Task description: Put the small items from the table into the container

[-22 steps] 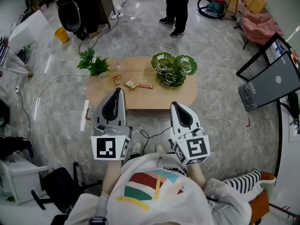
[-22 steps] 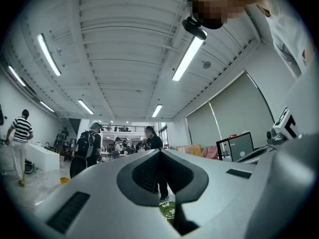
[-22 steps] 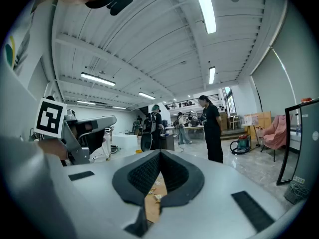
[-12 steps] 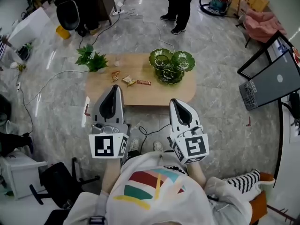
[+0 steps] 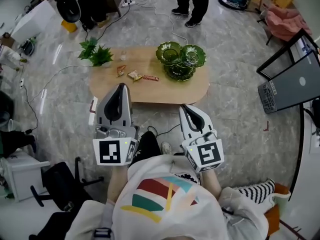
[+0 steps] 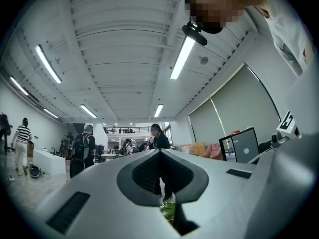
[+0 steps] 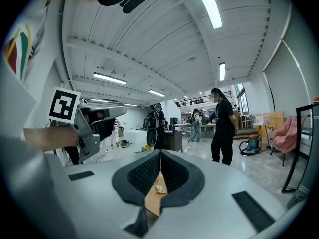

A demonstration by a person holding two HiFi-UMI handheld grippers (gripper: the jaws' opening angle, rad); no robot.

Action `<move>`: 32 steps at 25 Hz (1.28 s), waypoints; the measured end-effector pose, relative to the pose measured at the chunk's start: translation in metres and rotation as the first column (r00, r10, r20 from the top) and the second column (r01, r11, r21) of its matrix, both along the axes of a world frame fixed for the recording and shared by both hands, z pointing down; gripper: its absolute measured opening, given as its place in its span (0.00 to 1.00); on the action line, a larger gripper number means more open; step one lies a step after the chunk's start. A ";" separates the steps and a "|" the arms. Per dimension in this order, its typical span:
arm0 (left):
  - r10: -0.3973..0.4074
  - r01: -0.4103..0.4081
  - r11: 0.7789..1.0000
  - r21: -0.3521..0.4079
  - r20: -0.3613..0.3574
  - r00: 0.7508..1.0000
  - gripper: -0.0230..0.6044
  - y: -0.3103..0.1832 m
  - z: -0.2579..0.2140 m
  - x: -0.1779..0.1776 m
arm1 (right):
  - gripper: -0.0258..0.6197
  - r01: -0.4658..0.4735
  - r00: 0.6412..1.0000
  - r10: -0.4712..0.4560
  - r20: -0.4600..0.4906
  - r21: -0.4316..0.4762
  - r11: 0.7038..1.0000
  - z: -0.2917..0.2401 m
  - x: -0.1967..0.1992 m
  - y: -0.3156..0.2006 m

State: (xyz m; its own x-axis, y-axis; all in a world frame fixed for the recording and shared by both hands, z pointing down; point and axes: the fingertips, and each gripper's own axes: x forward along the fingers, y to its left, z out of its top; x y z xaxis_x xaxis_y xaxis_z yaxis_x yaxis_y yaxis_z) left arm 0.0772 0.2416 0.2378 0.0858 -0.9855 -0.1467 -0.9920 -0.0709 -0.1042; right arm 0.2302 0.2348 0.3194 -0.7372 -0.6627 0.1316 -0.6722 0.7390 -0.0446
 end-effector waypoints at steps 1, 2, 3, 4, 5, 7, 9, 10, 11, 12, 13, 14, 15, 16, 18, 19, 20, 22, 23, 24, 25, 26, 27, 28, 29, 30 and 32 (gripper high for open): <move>-0.006 0.006 1.000 0.001 0.000 1.000 0.05 -0.003 0.000 -0.004 | 0.06 0.004 1.000 -0.004 0.008 -0.001 1.000 0.000 -0.002 -0.002; -0.011 0.011 1.000 0.002 -0.005 1.000 0.05 -0.006 0.000 -0.008 | 0.06 0.008 1.000 -0.008 0.013 0.002 1.000 -0.001 -0.004 -0.003; -0.015 0.015 1.000 0.006 -0.012 1.000 0.05 -0.009 0.001 -0.013 | 0.06 0.010 1.000 -0.010 0.014 0.005 1.000 -0.001 -0.007 -0.006; -0.019 0.019 1.000 0.010 -0.020 1.000 0.05 -0.014 0.002 -0.018 | 0.06 0.009 1.000 -0.009 0.010 0.008 1.000 0.000 -0.009 -0.009; -0.023 0.023 1.000 0.015 -0.027 0.999 0.05 -0.019 0.004 -0.024 | 0.06 0.006 1.000 -0.006 0.003 0.010 1.000 0.001 -0.011 -0.014; -0.029 0.030 0.999 0.021 -0.038 0.999 0.05 -0.032 0.009 -0.038 | 0.06 -0.006 1.000 0.007 -0.014 0.013 1.000 0.005 -0.019 -0.026; -0.029 0.030 0.999 0.022 -0.055 0.998 0.05 -0.049 0.014 -0.057 | 0.06 -0.016 0.999 0.016 -0.028 0.013 1.000 0.008 -0.033 -0.041; -0.026 0.028 0.999 0.023 -0.064 0.998 0.05 -0.058 0.016 -0.068 | 0.06 -0.020 0.999 0.020 -0.033 0.012 1.000 0.010 -0.042 -0.050; -0.024 0.026 0.999 0.026 -0.071 0.997 0.05 -0.066 0.017 -0.080 | 0.06 -0.024 0.999 0.025 -0.040 0.009 1.000 0.011 -0.051 -0.059; -0.023 0.025 0.999 0.030 -0.075 0.997 0.05 -0.074 0.018 -0.092 | 0.06 -0.030 0.998 0.030 -0.048 0.008 1.000 0.012 -0.061 -0.069; -0.024 0.027 0.999 0.036 -0.076 0.997 0.05 -0.083 0.018 -0.106 | 0.06 -0.035 0.998 0.035 -0.058 0.010 0.999 0.012 -0.072 -0.079; -0.029 0.032 0.999 0.043 -0.077 0.997 0.05 -0.093 0.018 -0.122 | 0.06 -0.038 0.997 0.039 -0.069 0.018 0.999 0.012 -0.085 -0.090; -0.034 0.038 0.998 0.045 -0.076 0.997 0.05 -0.106 0.019 -0.139 | 0.06 -0.041 0.996 0.043 -0.078 0.028 0.999 0.010 -0.099 -0.103; -0.040 0.044 0.998 0.042 -0.074 0.996 0.05 -0.119 0.021 -0.157 | 0.06 -0.046 0.995 0.049 -0.085 0.035 0.998 0.009 -0.114 -0.116; -0.047 0.049 0.998 0.030 -0.071 0.996 0.05 -0.145 0.022 -0.194 | 0.06 -0.063 0.994 0.065 -0.088 0.032 0.998 0.005 -0.146 -0.141; -0.046 0.048 0.998 0.030 -0.074 0.996 0.05 -0.156 0.021 -0.211 | 0.06 -0.070 0.994 0.072 -0.084 0.025 0.997 0.002 -0.162 -0.153; -0.044 0.046 0.998 0.033 -0.079 0.996 0.05 -0.166 0.019 -0.229 | 0.06 -0.074 0.994 0.075 -0.078 0.017 0.997 -0.001 -0.178 -0.165; -0.037 0.041 0.998 0.041 -0.090 0.995 0.05 -0.184 0.014 -0.261 | 0.06 -0.080 0.995 0.080 -0.063 0.013 0.997 -0.009 -0.209 -0.185; -0.032 0.037 0.998 0.044 -0.097 0.995 0.05 -0.193 0.014 -0.275 | 0.06 -0.086 0.994 0.087 -0.060 0.019 0.996 -0.012 -0.221 -0.195; -0.026 0.031 0.999 0.045 -0.102 0.994 0.05 -0.203 0.014 -0.286 | 0.06 -0.097 0.993 0.098 -0.063 0.028 0.995 -0.015 -0.231 -0.204; -0.018 0.023 0.999 0.046 -0.106 0.994 0.05 -0.213 0.014 -0.295 | 0.06 -0.109 0.991 0.111 -0.071 0.038 0.993 -0.018 -0.238 -0.214; -0.010 0.015 0.999 0.046 -0.105 0.994 0.05 -0.222 0.014 -0.302 | 0.06 -0.121 0.989 0.125 -0.077 0.047 0.991 -0.020 -0.244 -0.223; -0.003 0.008 0.999 0.047 -0.101 0.995 0.05 -0.232 0.014 -0.307 | 0.06 -0.134 0.987 0.138 -0.078 0.055 0.989 -0.023 -0.248 -0.231; 0.001 0.003 0.999 0.048 -0.096 0.995 0.05 -0.240 0.015 -0.311 | 0.06 -0.147 0.986 0.151 -0.071 0.059 0.987 -0.025 -0.250 -0.238; 0.003 0.001 0.999 0.048 -0.095 0.995 0.05 -0.248 0.017 -0.314 | 0.06 -0.157 0.986 0.160 -0.055 0.059 0.986 -0.027 -0.250 -0.242; 0.004 0.000 0.999 0.047 -0.096 0.995 0.05 -0.254 0.019 -0.314 | 0.06 -0.164 0.986 0.166 -0.033 0.051 0.985 -0.028 -0.248 -0.244; 0.011 -0.007 0.999 0.038 -0.098 0.995 0.05 -0.267 0.027 -0.310 | 0.07 -0.168 0.986 0.168 0.013 0.011 0.986 -0.023 -0.240 -0.248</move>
State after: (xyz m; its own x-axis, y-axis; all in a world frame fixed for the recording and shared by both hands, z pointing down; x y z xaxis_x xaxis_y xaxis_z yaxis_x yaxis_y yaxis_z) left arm -0.2331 -0.0249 0.2644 0.0782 -0.9784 -0.1914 -0.9969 -0.0779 -0.0089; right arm -0.0101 -0.0133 0.2967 -0.6170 -0.7786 0.1142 -0.7862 0.6164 -0.0453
